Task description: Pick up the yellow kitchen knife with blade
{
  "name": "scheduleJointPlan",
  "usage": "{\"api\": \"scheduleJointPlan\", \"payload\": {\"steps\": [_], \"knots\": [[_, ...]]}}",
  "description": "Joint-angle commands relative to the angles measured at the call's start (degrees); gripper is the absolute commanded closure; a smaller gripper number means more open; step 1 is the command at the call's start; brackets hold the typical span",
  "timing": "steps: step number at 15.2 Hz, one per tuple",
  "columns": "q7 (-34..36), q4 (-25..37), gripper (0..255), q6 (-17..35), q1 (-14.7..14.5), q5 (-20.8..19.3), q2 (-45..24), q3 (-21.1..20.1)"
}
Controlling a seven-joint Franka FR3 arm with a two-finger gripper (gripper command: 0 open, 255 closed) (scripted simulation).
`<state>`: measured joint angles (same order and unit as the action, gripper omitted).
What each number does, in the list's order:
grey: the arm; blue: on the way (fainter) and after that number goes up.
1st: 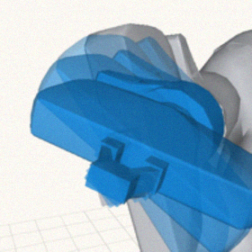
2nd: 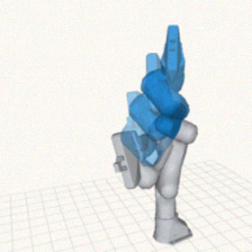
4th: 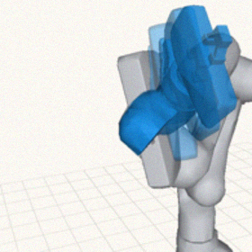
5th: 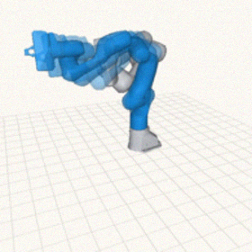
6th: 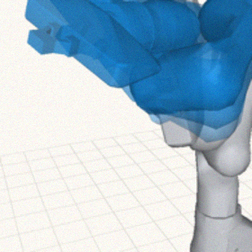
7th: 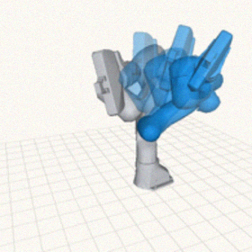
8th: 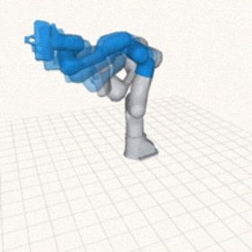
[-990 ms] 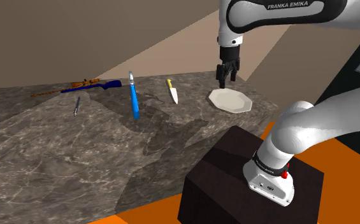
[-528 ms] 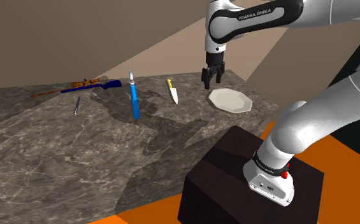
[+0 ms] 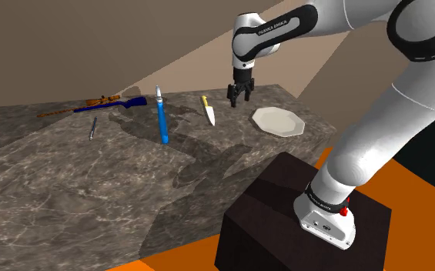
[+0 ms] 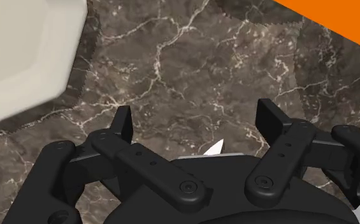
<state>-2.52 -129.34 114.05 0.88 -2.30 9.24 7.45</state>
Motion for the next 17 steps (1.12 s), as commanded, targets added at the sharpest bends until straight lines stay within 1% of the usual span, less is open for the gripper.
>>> {"api": "scheduleJointPlan", "payload": {"steps": [1, 5, 9, 13, 17], "knots": [[-0.3, 2.5, 0, 2.6, 0.0, 0.7, -4.1, 0.3], [-1.3, 8.5, 0, 6.3, 0.3, 2.4, -12.2, 0.7], [-2.3, 15.8, 0, 8.9, 1.0, 4.3, -20.4, 0.9], [-3.1, 24.3, 0, 10.2, 1.9, 6.3, -28.6, 0.8], [-3.7, 34.4, 0, 10.4, 3.1, 8.0, -37.2, 0.4]]}}
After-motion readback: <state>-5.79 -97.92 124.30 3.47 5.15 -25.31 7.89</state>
